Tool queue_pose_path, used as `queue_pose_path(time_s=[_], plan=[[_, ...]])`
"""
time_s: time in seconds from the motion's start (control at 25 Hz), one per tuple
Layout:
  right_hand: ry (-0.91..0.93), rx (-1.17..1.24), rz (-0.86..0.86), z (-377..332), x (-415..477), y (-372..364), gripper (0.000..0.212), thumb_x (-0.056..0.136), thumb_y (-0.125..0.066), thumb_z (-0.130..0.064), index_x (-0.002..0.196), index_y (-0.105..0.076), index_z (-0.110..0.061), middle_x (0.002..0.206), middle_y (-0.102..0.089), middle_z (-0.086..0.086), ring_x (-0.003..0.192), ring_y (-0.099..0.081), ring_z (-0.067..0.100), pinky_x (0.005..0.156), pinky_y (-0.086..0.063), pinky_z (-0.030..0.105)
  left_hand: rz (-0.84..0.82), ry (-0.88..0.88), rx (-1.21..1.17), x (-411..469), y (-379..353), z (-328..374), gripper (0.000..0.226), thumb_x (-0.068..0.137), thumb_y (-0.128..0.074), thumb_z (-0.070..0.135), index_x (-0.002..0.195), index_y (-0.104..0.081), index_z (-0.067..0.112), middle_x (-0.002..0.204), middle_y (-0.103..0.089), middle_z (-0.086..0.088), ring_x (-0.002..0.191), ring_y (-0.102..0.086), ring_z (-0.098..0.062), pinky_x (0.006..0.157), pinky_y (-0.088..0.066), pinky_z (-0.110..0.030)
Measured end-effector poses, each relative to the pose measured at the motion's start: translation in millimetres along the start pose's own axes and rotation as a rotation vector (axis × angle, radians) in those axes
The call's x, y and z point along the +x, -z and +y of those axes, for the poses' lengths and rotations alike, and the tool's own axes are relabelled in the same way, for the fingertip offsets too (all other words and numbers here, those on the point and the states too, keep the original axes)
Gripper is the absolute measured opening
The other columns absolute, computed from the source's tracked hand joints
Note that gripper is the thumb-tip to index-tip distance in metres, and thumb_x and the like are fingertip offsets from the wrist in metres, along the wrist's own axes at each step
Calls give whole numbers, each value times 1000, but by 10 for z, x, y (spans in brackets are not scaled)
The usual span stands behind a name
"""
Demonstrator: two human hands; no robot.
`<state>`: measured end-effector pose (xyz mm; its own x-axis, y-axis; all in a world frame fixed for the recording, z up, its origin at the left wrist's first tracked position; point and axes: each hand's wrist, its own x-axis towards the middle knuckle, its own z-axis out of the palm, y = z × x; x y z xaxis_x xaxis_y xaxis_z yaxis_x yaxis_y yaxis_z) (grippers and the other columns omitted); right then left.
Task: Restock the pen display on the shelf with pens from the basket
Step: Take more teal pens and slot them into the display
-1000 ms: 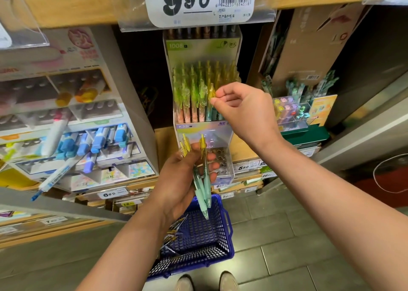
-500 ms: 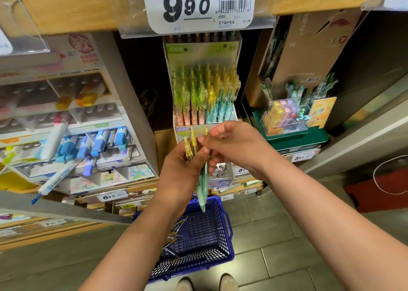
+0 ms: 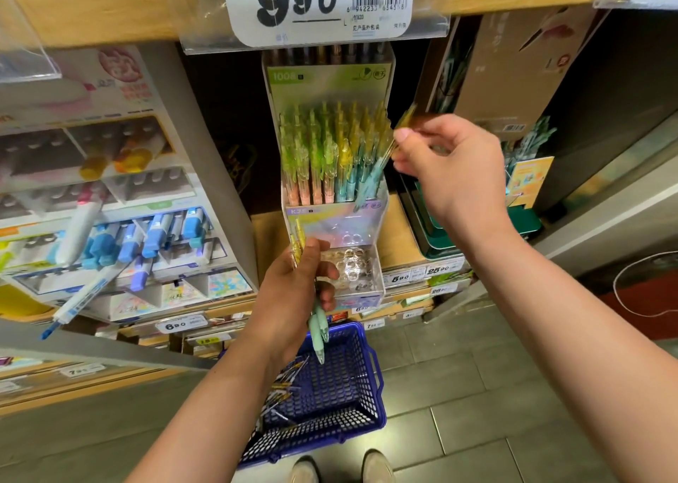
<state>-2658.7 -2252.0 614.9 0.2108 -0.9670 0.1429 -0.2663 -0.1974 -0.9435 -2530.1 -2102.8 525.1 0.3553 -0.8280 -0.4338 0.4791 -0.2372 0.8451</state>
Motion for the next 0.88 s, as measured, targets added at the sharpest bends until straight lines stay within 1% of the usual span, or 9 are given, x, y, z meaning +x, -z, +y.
queue_pose_path(time_s=[0.16, 0.24, 0.32, 0.44, 0.52, 0.56, 0.68, 0.8, 0.88], plan=[[108, -91, 75, -13, 4, -6, 2, 93, -70, -28, 95, -71, -28, 85, -76, -9, 80, -74, 6, 80, -62, 40, 18, 91, -43, 38, -15, 30, 27, 105, -49, 38, 109, -60, 14, 69, -52, 0, 49, -36, -12, 44, -34, -26], [143, -111, 88, -14, 4, -42, 9, 92, -71, -29, 100, -73, -26, 87, -76, -10, 82, -74, 6, 81, -61, 38, 5, 95, -67, 50, -21, 44, 17, 104, -46, 30, 108, -50, 14, 69, -52, -2, 48, -35, -13, 45, -33, -27], [169, -146, 50, -6, 12, -89, 12, 91, -72, -30, 102, -75, -25, 86, -76, -12, 82, -73, 3, 81, -61, 33, -5, 66, -81, 54, -20, 55, 5, 104, -41, 22, 104, -40, 17, 71, -56, -6, 49, -37, -14, 47, -34, -28], [215, -304, -44, 63, 20, -160, 17, 91, -74, -31, 104, -77, -22, 83, -70, -17, 80, -69, -3, 80, -57, 17, -24, 19, -92, 35, -37, 68, 3, 108, -42, 18, 105, -44, 17, 78, -62, -10, 53, -47, -17, 50, -41, -30], [236, -420, -92, 119, 20, -199, 19, 91, -74, -31, 107, -77, -20, 81, -68, -16, 77, -65, -4, 75, -48, 3, -53, -17, -99, 15, -51, 74, 7, 108, -47, 22, 107, -49, 15, 85, -68, -12, 60, -57, -19, 55, -49, -31], [232, -448, -105, 138, 20, -214, 18, 92, -73, -30, 106, -77, -20, 81, -68, -14, 76, -65, -3, 72, -43, -1, -72, -27, -100, 3, -56, 74, 10, 107, -49, 25, 108, -51, 15, 90, -71, -11, 64, -62, -20, 59, -53, -32], [198, -488, -116, 137, 20, -242, 16, 92, -73, -34, 100, -77, -21, 74, -65, -15, 71, -64, -2, 65, -42, 2, -97, -28, -76, -29, -67, 81, 21, 104, -52, 32, 114, -59, 15, 96, -74, -7, 72, -69, -19, 66, -59, -32], [103, -492, -149, 110, -30, -232, 18, 90, -74, -39, 84, -74, -22, 69, -69, -12, 65, -66, 2, 62, -50, 13, -75, -38, -83, -33, -102, 89, 29, 104, -54, 33, 117, -64, 10, 85, -65, -2, 66, -60, -15, 63, -56, -30], [5, -435, -250, 129, -136, -200, 21, 92, -72, -37, 79, -74, -20, 68, -71, -14, 64, -67, 3, 60, -54, 16, -81, -46, -90, -40, -132, 116, 25, 103, -55, 33, 110, -69, 14, 80, -60, 1, 65, -56, -13, 62, -54, -28]])
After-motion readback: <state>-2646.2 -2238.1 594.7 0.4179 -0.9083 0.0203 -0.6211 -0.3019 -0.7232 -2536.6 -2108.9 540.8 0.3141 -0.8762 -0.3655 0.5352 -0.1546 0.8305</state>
